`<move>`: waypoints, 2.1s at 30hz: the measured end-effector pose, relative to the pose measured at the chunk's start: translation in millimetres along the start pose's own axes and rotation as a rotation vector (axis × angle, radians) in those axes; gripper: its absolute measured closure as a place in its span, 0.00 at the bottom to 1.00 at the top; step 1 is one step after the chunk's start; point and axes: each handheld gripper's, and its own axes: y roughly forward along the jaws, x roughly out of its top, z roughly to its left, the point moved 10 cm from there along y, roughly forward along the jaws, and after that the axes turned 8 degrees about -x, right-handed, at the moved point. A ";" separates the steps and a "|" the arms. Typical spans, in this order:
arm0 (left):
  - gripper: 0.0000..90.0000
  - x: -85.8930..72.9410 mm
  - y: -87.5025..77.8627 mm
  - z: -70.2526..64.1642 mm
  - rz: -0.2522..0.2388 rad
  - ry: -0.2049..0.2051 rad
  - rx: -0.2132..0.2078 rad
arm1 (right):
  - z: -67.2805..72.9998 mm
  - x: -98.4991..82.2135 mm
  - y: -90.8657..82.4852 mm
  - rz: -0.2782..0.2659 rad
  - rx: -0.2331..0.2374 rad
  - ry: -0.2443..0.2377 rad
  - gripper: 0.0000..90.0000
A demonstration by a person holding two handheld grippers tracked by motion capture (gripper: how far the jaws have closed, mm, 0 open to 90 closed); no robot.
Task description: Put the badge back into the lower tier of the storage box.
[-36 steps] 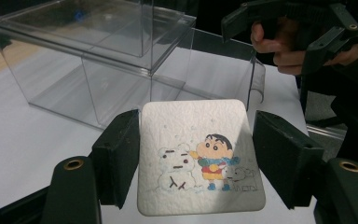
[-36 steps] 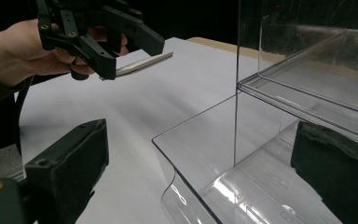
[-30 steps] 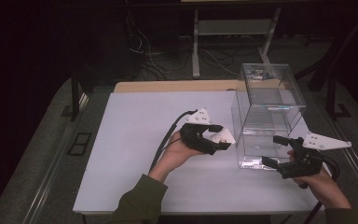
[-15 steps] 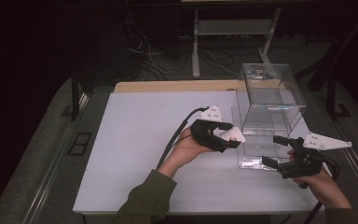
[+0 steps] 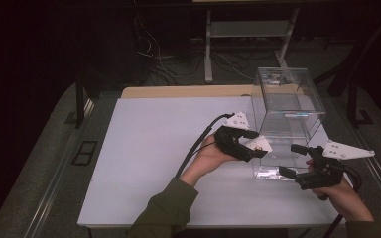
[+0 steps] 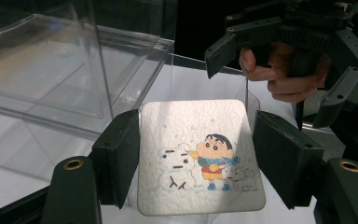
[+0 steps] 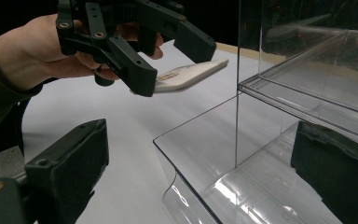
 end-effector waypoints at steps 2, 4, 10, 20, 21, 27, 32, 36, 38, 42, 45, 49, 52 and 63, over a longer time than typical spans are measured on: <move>0.36 1.7 3.9 -0.9 -0.001 0.002 -0.005 | 0.3 -0.2 -0.2 0.002 0.001 0.003 0.04; 0.36 2.7 7.8 -2.0 0.003 0.007 -0.009 | 0.4 -0.2 -0.1 0.002 0.002 0.002 0.04; 0.36 5.0 18.7 -3.4 0.006 0.014 -0.018 | 0.1 0.0 0.0 0.000 0.003 -0.001 0.04; 0.36 4.7 34.9 -3.5 0.024 0.028 -0.027 | 0.5 -0.3 -0.3 0.003 0.003 0.004 0.04; 0.36 4.1 36.2 -3.0 0.027 0.033 -0.025 | 0.4 -0.3 -0.3 0.003 0.003 0.004 0.04; 0.36 -0.1 42.1 -2.6 0.049 0.041 -0.019 | 0.0 0.0 -0.1 0.000 0.002 -0.001 0.04; 0.35 0.1 43.1 -3.5 0.047 0.049 -0.017 | -0.1 0.0 0.0 -0.001 0.001 -0.002 0.04; 0.34 0.9 44.0 -2.3 0.044 0.054 -0.004 | -0.1 0.1 0.1 -0.001 0.001 -0.003 0.04; 0.33 1.4 44.0 -1.9 0.041 0.055 0.003 | 0.0 0.0 0.1 0.000 0.001 -0.003 0.04; 0.32 1.9 43.7 -1.8 0.036 0.051 0.007 | 0.0 0.0 0.0 0.000 0.001 -0.001 0.04; 0.32 2.3 42.3 -2.2 0.031 0.050 0.005 | 0.0 -0.1 -0.1 0.000 0.001 -0.001 0.04; 0.32 2.8 39.1 -3.9 0.016 0.044 0.000 | 0.0 -0.1 0.0 0.000 0.001 -0.001 0.04; 0.32 2.5 36.0 -5.2 0.009 0.042 -0.002 | -0.4 0.2 0.1 -0.003 0.001 -0.004 0.04; 0.29 1.1 20.1 -12.7 -0.008 0.046 -0.021 | 0.0 -0.4 0.4 0.002 -0.003 -0.010 0.04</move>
